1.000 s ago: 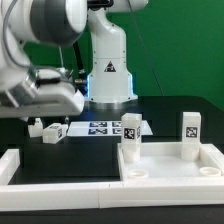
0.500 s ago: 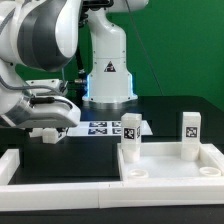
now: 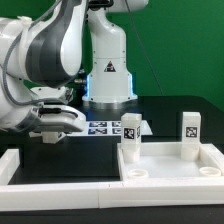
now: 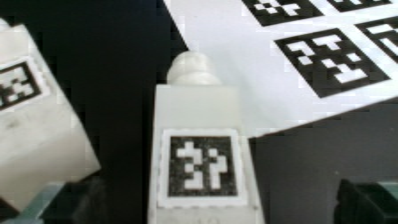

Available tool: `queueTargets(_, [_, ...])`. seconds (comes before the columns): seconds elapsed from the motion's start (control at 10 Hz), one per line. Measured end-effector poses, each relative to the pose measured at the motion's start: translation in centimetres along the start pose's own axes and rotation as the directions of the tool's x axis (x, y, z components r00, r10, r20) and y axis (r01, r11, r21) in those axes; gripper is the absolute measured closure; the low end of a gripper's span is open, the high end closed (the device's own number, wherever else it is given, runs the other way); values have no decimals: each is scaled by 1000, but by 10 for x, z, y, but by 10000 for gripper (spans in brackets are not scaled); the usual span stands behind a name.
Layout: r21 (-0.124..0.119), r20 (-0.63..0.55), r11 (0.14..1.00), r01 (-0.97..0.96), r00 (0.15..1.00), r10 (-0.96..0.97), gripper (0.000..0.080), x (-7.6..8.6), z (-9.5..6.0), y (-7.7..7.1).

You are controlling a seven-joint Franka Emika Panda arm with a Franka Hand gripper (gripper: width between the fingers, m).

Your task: Assemble square table

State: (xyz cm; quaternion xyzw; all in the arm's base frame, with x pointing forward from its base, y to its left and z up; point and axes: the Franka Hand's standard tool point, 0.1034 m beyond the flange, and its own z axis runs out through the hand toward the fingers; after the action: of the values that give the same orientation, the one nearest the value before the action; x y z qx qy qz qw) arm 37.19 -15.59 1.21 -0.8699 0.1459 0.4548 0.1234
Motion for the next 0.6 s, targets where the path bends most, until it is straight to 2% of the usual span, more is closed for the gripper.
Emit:
queueTargets(0.1, [0, 0, 1000, 0, 1000, 0, 177, 0, 0, 0])
queueTargets(0.2, [0, 0, 1000, 1, 1000, -1, 357, 0, 0, 0])
queueTargets(0.3, [0, 1, 1000, 1, 1000, -1, 357, 0, 0, 0])
queueTargets(0.4, [0, 1, 1000, 1, 1000, -1, 514, 0, 0, 0])
queueTargets(0.6, [-1, 1, 1000, 1, 1000, -1, 511, 0, 0, 0])
